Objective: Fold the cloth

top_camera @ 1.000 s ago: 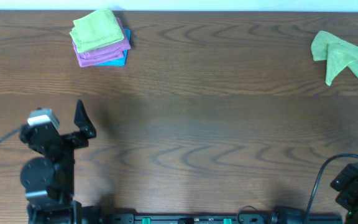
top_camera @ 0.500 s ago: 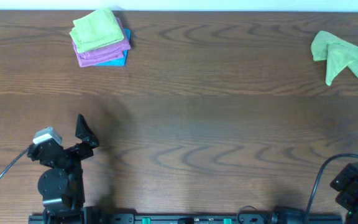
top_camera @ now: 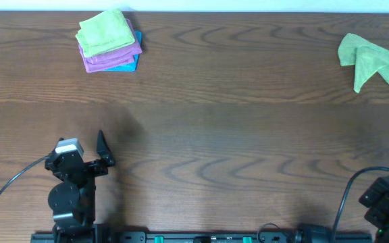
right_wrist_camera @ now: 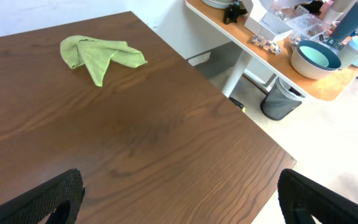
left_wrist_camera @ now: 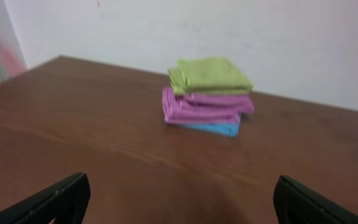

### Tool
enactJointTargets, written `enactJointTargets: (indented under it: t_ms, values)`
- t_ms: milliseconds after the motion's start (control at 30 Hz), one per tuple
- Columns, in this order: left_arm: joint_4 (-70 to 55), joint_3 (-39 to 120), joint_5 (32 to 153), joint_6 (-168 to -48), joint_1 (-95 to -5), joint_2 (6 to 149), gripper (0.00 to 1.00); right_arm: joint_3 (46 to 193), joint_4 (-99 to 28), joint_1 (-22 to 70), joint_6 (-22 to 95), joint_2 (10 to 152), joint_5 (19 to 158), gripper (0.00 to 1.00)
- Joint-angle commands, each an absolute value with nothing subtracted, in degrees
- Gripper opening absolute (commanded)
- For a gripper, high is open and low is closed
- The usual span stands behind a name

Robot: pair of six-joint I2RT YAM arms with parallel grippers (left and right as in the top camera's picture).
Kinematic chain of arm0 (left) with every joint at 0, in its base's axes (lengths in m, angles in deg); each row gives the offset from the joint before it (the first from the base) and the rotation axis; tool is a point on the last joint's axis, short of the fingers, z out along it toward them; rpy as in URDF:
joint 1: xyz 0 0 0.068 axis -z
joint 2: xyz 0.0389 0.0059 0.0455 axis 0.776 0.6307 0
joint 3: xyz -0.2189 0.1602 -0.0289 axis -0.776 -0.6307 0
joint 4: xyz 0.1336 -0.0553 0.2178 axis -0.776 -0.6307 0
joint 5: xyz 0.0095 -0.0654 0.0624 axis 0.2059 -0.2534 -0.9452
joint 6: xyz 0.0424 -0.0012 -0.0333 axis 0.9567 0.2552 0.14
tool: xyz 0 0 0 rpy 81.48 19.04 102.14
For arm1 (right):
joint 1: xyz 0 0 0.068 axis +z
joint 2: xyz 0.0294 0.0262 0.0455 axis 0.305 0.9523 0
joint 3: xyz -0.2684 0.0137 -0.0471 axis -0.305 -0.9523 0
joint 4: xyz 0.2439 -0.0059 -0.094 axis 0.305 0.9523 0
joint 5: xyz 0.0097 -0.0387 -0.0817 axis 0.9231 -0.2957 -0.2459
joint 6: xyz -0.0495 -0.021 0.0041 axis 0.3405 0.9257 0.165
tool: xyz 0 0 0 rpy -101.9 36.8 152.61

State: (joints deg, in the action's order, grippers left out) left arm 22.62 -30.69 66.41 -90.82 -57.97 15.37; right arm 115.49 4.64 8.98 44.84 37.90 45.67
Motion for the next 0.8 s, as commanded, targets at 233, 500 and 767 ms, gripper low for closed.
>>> enactJointTargets:
  t_ms: [233, 500, 767]
  values:
    - [26.09, -36.35, 67.20, -97.18, -58.03, 12.28, 0.95, 115.43, 4.64, 8.94, 44.16, 37.55, 44.89, 0.99]
    - [26.66, -39.43, 66.52, -100.98, -58.03, 10.12, 0.95, 115.43, 4.64, 8.94, 44.16, 37.55, 44.89, 0.99]
    - [22.48, -39.41, 65.65, -101.84, -57.99, 9.01, 0.95, 115.43, 4.64, 8.94, 44.16, 37.55, 44.89, 0.99]
